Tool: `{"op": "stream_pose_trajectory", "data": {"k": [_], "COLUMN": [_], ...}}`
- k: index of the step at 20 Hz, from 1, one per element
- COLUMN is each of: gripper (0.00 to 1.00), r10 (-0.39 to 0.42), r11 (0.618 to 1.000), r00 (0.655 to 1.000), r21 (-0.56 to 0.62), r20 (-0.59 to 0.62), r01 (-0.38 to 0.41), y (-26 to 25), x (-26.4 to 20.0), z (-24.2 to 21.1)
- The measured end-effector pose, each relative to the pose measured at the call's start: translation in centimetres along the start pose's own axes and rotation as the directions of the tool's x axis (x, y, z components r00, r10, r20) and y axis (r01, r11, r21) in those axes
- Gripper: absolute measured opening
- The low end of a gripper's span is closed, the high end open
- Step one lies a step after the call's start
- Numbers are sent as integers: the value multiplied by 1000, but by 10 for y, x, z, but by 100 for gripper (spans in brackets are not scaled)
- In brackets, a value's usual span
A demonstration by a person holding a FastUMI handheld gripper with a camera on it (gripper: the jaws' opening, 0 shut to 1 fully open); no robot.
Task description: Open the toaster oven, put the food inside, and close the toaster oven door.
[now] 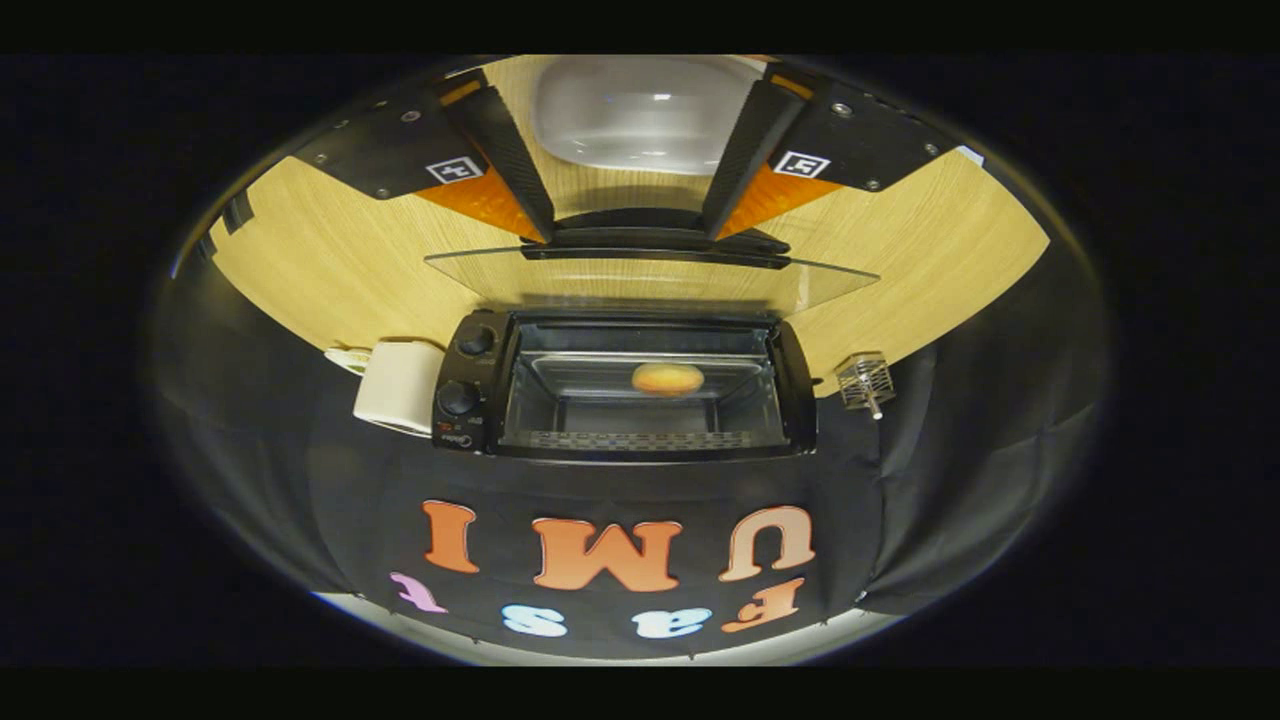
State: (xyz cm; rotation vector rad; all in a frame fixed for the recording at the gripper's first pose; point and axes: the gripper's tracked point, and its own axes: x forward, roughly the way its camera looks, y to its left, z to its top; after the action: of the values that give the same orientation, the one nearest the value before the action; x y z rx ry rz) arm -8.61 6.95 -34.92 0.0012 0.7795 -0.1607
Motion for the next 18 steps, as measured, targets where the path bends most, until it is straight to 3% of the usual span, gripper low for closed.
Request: {"op": "stream_pose_trajectory", "data": {"k": [7,18], "gripper": [88,88], "r10": [10,53], "r11": [1000,998], "r00": [992,983], "r21": [-11,7], "r20": [125,174], "r01": [-8,-55], "y": [5,9], "x": [-1,45], "z": [43,92]}}
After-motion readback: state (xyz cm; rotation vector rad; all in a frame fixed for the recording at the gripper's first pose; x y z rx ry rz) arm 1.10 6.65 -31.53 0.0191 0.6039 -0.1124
